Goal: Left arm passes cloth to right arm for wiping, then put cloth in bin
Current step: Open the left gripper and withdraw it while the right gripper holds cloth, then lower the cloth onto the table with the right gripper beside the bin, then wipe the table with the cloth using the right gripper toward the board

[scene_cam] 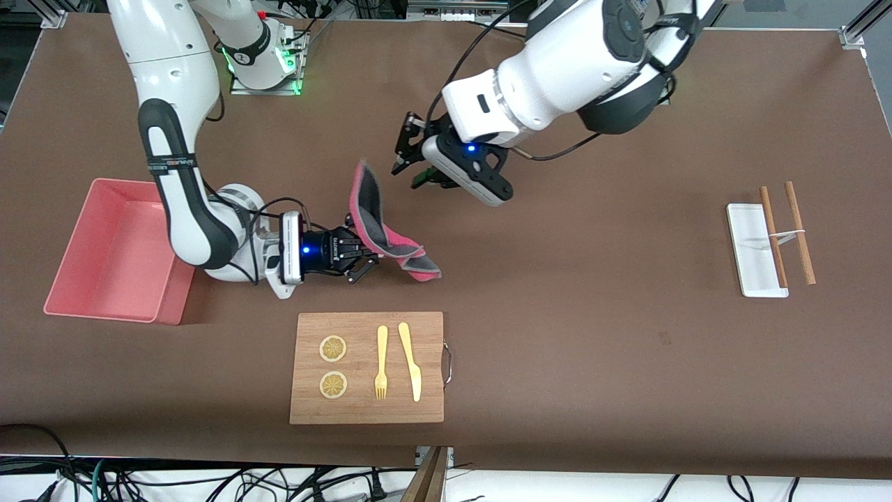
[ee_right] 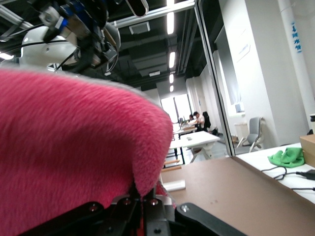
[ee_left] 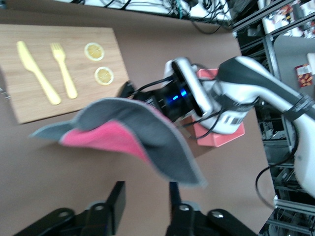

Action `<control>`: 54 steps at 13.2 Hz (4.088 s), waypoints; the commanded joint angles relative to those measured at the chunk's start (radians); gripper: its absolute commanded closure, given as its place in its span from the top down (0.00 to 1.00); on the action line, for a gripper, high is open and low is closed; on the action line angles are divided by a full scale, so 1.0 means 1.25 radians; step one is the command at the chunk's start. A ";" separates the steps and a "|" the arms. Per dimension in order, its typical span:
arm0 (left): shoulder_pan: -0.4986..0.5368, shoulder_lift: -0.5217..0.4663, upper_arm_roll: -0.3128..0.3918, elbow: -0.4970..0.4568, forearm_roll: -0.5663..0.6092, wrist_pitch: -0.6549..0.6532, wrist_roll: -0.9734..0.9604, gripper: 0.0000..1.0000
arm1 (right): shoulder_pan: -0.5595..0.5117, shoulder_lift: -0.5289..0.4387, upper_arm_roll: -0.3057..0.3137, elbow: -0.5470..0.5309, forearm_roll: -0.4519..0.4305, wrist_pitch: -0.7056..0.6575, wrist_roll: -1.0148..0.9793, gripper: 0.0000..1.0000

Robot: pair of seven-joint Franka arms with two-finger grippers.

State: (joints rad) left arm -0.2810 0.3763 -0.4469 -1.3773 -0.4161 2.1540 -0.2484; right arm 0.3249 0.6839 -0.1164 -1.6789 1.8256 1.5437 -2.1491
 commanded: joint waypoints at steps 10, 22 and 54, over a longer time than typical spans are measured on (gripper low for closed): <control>0.245 -0.046 0.004 0.002 0.378 -0.466 0.140 1.00 | -0.246 -0.048 -0.005 0.194 -0.589 -0.191 0.341 0.00; 0.202 -0.305 0.353 -0.257 0.301 -0.345 0.200 1.00 | -0.178 -0.238 0.002 0.231 -0.980 -0.152 0.973 0.00; 0.200 -0.317 0.338 -0.222 0.328 -0.436 0.260 1.00 | -0.184 -0.335 0.096 -0.249 -1.437 0.428 1.708 0.00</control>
State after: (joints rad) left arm -0.0245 -0.0129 -0.0254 -1.6585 -0.0206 1.6199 0.0615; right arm 0.1179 0.2646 0.0046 -1.9989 0.0448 2.0750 -0.0213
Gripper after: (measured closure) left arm 0.000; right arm 0.969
